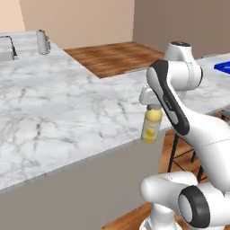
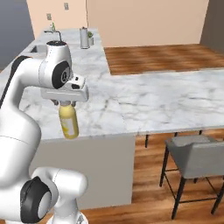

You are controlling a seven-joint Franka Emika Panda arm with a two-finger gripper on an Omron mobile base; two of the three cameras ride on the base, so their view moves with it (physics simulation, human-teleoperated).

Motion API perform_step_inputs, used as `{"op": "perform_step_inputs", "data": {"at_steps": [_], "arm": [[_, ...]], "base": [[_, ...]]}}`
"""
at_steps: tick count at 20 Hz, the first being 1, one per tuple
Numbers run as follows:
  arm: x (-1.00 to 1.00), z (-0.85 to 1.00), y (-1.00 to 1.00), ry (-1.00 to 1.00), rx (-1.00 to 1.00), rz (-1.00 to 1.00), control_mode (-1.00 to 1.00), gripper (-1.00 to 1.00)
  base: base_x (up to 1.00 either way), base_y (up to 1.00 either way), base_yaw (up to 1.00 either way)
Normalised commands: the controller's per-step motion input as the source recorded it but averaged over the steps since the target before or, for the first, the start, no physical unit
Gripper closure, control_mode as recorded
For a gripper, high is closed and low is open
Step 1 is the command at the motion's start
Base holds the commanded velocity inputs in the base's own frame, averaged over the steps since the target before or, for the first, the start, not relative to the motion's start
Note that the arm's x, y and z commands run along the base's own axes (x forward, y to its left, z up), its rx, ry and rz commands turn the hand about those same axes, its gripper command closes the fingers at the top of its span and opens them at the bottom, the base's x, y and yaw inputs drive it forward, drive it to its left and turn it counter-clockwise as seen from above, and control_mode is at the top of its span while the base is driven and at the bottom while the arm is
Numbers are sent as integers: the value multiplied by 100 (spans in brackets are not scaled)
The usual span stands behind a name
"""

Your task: Place the drinks on the dining counter in a tight cluster.

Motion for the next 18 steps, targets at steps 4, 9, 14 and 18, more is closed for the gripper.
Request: {"op": "perform_step_inputs", "data": {"at_steps": [4,9,14,18], "arm": [[0,0,0,0,0,0,100,100],[0,0,0,0,0,0,100,100],[0,0,0,0,0,0,100,100],[0,0,0,0,0,0,100,100]], "base": [[100,-98,45],[100,-100,29],[100,-100,19],[93,-100,18]]}}
